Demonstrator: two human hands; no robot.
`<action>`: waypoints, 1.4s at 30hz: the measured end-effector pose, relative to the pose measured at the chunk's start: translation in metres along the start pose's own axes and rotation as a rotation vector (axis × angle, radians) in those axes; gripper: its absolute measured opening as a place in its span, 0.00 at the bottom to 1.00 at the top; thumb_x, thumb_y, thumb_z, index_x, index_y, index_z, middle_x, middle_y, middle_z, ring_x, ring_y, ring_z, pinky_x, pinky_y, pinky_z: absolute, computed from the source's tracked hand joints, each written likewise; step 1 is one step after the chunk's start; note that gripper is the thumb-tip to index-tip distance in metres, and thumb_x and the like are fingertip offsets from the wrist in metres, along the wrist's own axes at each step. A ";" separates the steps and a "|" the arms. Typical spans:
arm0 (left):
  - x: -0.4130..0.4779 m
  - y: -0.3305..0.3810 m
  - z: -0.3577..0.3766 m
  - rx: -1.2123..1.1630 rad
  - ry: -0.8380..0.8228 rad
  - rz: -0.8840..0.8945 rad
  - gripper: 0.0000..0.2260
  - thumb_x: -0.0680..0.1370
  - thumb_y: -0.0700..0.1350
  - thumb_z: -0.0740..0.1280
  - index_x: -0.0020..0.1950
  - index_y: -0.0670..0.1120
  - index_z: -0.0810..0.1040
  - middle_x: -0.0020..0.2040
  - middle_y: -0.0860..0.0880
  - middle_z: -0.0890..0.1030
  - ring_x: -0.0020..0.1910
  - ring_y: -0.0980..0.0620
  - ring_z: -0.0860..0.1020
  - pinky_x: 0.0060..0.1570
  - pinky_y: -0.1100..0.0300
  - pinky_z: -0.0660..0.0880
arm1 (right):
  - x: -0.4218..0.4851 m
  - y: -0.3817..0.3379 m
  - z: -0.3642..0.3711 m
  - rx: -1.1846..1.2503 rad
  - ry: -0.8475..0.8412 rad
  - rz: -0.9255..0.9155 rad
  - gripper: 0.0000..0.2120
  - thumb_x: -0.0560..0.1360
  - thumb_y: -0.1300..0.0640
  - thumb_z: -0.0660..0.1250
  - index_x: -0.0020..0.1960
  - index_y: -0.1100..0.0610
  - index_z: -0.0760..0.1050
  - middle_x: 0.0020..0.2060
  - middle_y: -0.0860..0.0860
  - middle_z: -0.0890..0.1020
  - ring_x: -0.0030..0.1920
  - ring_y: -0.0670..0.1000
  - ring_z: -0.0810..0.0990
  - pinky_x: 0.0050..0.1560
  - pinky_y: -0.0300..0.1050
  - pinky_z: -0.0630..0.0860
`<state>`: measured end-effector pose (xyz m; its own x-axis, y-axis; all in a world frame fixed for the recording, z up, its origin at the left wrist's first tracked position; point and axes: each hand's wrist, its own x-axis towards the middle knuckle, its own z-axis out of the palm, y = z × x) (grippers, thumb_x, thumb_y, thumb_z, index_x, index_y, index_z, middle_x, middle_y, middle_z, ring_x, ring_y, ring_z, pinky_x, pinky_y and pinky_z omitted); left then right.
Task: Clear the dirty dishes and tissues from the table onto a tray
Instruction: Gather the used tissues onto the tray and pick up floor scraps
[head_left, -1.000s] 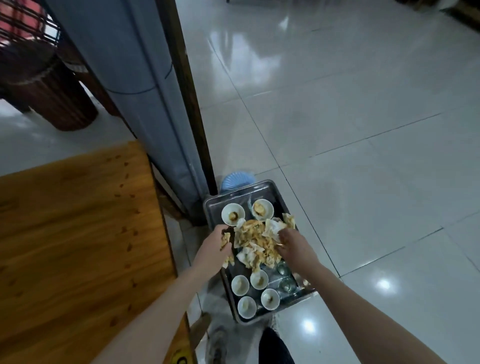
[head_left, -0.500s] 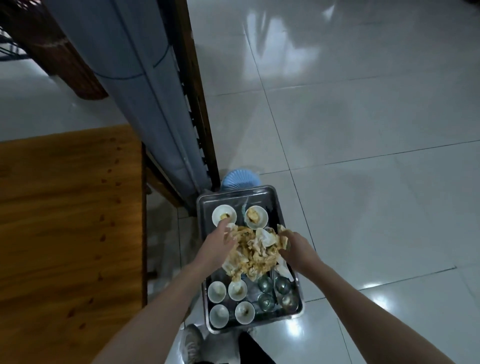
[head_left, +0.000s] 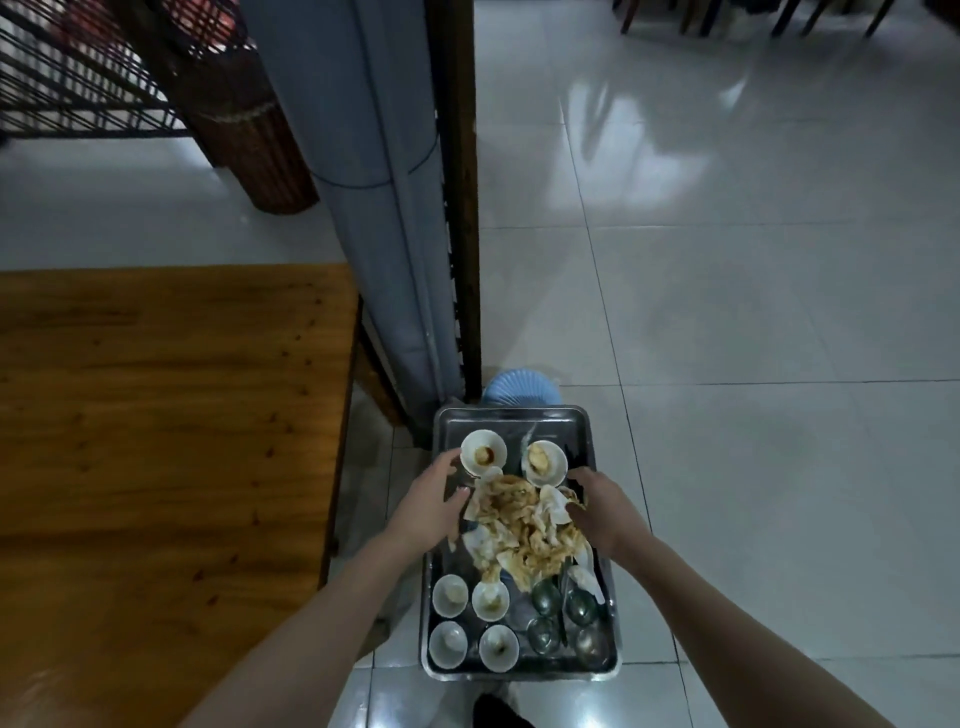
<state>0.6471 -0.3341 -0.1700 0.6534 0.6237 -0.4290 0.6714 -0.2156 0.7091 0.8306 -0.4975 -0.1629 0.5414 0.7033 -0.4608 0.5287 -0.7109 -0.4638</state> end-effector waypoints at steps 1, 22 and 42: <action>-0.005 -0.003 -0.006 0.012 0.020 0.004 0.23 0.80 0.47 0.64 0.74 0.54 0.62 0.69 0.48 0.71 0.64 0.53 0.71 0.61 0.61 0.71 | 0.000 -0.007 0.001 -0.010 0.003 -0.007 0.21 0.76 0.59 0.64 0.68 0.54 0.68 0.61 0.54 0.75 0.60 0.54 0.74 0.58 0.48 0.73; -0.213 -0.171 -0.172 0.303 0.382 -0.162 0.20 0.82 0.50 0.59 0.74 0.52 0.61 0.74 0.48 0.62 0.72 0.45 0.61 0.69 0.49 0.61 | -0.095 -0.256 0.129 -0.284 0.072 -0.502 0.26 0.77 0.55 0.62 0.74 0.48 0.61 0.73 0.51 0.64 0.71 0.56 0.62 0.70 0.52 0.60; -0.378 -0.353 -0.290 0.244 0.604 -0.496 0.25 0.82 0.56 0.55 0.77 0.55 0.53 0.79 0.50 0.50 0.77 0.45 0.50 0.73 0.42 0.52 | -0.159 -0.488 0.293 -0.467 -0.056 -0.815 0.28 0.80 0.52 0.60 0.76 0.45 0.53 0.76 0.50 0.55 0.76 0.54 0.52 0.74 0.55 0.47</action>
<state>0.0617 -0.2759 -0.0957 0.0063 0.9718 -0.2358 0.9355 0.0776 0.3447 0.2956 -0.2602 -0.0851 -0.1372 0.9760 -0.1690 0.9460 0.0785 -0.3145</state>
